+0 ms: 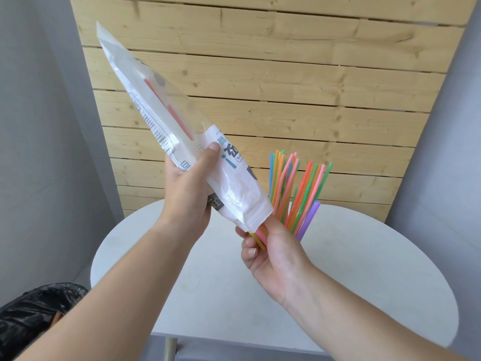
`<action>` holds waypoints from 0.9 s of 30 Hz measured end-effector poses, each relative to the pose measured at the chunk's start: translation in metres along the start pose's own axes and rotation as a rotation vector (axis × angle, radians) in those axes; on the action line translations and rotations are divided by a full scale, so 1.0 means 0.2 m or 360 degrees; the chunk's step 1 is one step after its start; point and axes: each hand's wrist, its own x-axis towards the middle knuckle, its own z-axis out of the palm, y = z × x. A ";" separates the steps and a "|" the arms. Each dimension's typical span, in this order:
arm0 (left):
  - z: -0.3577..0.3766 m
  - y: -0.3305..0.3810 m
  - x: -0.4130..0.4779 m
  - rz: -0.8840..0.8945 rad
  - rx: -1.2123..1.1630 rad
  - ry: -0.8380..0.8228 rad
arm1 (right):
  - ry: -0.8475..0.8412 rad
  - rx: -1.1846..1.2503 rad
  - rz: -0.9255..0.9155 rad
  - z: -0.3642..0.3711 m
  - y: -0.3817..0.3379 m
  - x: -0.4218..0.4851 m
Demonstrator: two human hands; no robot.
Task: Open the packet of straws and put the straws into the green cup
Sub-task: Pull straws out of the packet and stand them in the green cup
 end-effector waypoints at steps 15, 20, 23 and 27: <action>-0.03 0.02 0.01 -0.0161 -0.0100 0.0092 | -0.0005 -0.0090 -0.0047 -0.01 -0.01 0.02; -0.07 0.00 0.04 -0.0262 -0.0231 0.0296 | 0.0035 -0.0183 -0.0216 -0.02 -0.05 0.04; -0.09 -0.03 0.06 -0.0351 -0.0339 0.0416 | 0.0019 -0.0232 -0.0312 -0.02 -0.08 0.03; -0.09 -0.05 0.07 -0.0469 -0.0444 0.0485 | -0.0003 -0.0347 -0.0436 -0.02 -0.10 0.03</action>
